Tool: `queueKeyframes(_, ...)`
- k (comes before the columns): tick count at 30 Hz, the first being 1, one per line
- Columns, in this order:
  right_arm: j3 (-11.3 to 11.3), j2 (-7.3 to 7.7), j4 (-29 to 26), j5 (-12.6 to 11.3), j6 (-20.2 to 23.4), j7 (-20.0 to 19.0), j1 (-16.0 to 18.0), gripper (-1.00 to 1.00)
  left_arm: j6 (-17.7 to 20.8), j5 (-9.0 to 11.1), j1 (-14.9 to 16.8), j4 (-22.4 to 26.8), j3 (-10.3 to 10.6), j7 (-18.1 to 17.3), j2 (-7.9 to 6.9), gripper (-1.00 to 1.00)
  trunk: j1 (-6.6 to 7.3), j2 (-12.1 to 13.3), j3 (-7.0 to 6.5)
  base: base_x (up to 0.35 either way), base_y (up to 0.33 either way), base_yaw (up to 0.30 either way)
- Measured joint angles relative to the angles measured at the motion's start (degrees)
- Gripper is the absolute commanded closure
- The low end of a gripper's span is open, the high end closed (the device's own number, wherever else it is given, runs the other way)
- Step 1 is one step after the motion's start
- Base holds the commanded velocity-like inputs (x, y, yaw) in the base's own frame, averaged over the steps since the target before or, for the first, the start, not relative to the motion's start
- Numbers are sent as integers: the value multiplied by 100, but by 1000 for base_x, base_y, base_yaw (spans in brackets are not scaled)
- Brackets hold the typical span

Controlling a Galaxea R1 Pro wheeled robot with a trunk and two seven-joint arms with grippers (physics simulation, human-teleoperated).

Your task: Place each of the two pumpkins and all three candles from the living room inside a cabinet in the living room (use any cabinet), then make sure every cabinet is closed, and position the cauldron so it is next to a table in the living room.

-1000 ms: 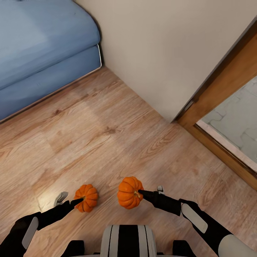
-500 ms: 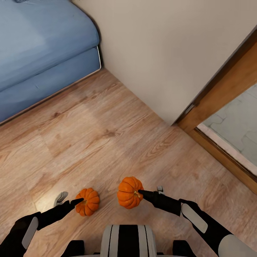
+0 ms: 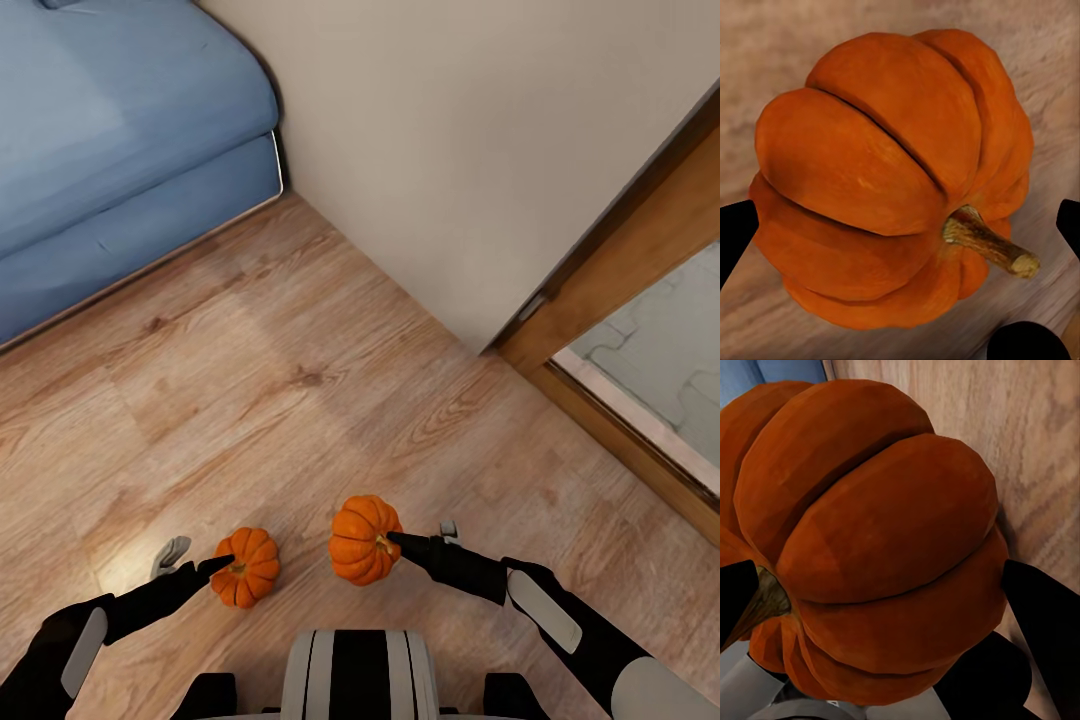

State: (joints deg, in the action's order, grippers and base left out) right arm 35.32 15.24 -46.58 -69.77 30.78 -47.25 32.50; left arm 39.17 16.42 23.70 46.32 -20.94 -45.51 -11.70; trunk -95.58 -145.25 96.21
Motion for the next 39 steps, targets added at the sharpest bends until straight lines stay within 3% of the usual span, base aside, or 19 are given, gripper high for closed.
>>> queueKeyframes(10,0,0,0,0,0,0,0,100,0,3,0,0,-7,0,-3,-100,0,0,0,0,0,0)
queueKeyframes(14,0,0,1,7,-5,-6,3,100,-6,1,-2,3,-7,0,2,-100,-11,-5,88,0,0,0)
queueKeyframes(19,0,0,0,0,0,-9,1,100,-6,2,-2,2,-7,0,3,-100,-10,-5,89,0,0,0)
queueKeyframes(26,1,0,1,8,-6,-7,0,100,-7,-4,-2,6,-7,7,4,-100,-29,-15,243,0,0,0)
queueKeyframes(39,0,0,0,-2,0,-7,-1,100,-139,-5,-1,2,-7,7,6,-100,-39,-20,332,0,0,0)
